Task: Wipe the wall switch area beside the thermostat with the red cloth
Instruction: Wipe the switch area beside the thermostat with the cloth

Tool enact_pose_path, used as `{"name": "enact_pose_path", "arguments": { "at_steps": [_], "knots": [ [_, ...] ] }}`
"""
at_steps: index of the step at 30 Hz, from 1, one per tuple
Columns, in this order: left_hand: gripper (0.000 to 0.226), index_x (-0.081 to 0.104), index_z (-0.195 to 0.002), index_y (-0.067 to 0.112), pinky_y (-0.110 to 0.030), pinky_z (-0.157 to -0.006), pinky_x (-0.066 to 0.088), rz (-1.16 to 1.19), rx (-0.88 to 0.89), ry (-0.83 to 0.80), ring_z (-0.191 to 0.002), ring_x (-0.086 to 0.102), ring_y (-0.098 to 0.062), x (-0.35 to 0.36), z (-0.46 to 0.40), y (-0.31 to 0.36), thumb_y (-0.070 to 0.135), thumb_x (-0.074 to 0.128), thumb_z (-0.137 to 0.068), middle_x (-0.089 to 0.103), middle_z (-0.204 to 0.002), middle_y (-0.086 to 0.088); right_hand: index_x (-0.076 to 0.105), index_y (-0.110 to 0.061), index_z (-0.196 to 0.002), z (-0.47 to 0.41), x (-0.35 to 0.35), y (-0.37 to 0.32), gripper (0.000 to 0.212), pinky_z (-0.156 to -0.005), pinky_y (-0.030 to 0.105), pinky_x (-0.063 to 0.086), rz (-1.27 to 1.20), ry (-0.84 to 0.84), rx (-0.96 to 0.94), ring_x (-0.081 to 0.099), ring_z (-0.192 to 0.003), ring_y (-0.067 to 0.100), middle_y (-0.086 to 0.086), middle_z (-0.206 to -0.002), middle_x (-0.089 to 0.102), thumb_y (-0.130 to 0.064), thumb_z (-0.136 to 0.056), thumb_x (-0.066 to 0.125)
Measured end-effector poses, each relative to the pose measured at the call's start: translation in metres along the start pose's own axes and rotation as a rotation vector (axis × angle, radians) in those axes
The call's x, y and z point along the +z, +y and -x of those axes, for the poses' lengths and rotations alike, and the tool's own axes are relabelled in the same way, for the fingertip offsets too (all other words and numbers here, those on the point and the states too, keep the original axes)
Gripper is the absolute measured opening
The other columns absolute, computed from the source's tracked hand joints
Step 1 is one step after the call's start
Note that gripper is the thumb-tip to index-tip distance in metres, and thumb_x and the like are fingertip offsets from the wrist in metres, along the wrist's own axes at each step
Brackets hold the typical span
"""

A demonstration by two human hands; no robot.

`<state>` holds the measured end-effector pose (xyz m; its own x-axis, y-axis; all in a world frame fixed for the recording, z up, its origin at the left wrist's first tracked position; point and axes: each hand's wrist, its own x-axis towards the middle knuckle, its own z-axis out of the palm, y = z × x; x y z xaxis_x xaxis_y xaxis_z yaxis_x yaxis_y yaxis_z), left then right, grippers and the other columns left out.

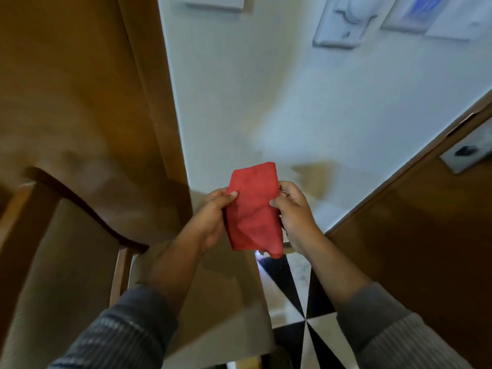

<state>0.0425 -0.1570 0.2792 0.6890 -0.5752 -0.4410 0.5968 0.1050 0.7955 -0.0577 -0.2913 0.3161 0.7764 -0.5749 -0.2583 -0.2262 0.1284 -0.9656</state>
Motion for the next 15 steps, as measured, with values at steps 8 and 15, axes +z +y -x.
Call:
{"name": "enact_pose_path", "arguments": {
  "at_steps": [8,15],
  "knots": [
    [0.035,0.059,-0.138,0.024,-0.041,-0.092,0.056,-0.306,0.324,0.041,-0.114,0.067,-0.021,0.055,0.023,0.070,0.019,0.058,-0.103,0.069,-0.129,0.002,0.056,-0.025,-0.113,0.007,-0.017,-0.065,0.037,-0.079,0.038,0.056,0.054,0.105,-0.293,0.070,-0.087,0.016,0.000,-0.101,0.073,0.006,-0.094,0.048],
    [0.040,0.056,-0.140,0.025,-0.033,-0.094,0.056,-0.380,0.595,0.083,-0.114,0.066,-0.015,0.123,0.023,0.104,0.016,0.060,-0.102,0.066,-0.130,0.005,0.058,-0.028,-0.115,-0.015,-0.057,-0.114,0.025,-0.077,0.032,0.056,0.150,0.255,-0.503,0.068,-0.091,0.013,-0.004,-0.105,0.071,-0.017,-0.093,0.064]
  ]
}}
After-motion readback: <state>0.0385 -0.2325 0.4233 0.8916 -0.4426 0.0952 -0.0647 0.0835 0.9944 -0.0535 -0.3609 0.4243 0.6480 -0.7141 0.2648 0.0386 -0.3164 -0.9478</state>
